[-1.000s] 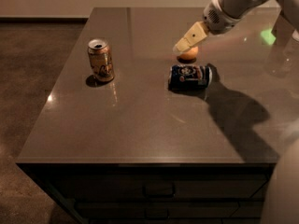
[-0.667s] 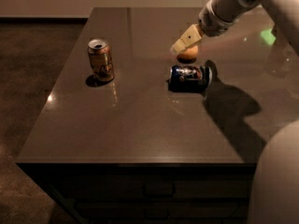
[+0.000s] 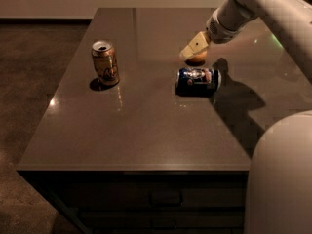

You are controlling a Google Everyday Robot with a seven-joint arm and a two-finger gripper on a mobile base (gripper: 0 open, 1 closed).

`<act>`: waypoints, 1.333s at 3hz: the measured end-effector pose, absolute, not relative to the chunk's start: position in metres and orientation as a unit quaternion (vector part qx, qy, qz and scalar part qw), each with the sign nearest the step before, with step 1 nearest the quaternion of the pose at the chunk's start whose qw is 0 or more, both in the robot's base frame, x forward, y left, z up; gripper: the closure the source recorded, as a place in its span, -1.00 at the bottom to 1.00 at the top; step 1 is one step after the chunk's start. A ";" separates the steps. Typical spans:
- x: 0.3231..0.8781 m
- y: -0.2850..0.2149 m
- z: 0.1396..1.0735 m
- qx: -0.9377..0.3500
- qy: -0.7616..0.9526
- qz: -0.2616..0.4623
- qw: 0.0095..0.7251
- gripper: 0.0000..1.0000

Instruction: Move orange near orange can

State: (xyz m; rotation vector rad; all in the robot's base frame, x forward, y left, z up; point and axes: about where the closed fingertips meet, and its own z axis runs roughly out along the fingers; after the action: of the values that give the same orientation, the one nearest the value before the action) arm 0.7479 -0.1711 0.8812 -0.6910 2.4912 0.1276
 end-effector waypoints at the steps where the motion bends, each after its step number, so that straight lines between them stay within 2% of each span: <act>1: 0.758 -0.170 0.872 -0.257 0.923 0.053 0.281 -1.00; 2: 0.765 -0.165 0.865 -0.265 0.918 0.063 0.288 -1.00; 3: 0.770 -0.156 0.859 -0.276 0.914 0.074 0.289 -0.70; 4: 0.772 -0.149 0.859 -0.287 0.908 0.084 0.293 -0.24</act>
Offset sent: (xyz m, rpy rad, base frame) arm 0.0252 0.0073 -0.0169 0.0578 -0.0480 0.0498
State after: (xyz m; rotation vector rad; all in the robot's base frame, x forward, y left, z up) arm 0.7716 -0.1493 0.8586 -0.7646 2.4195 0.2245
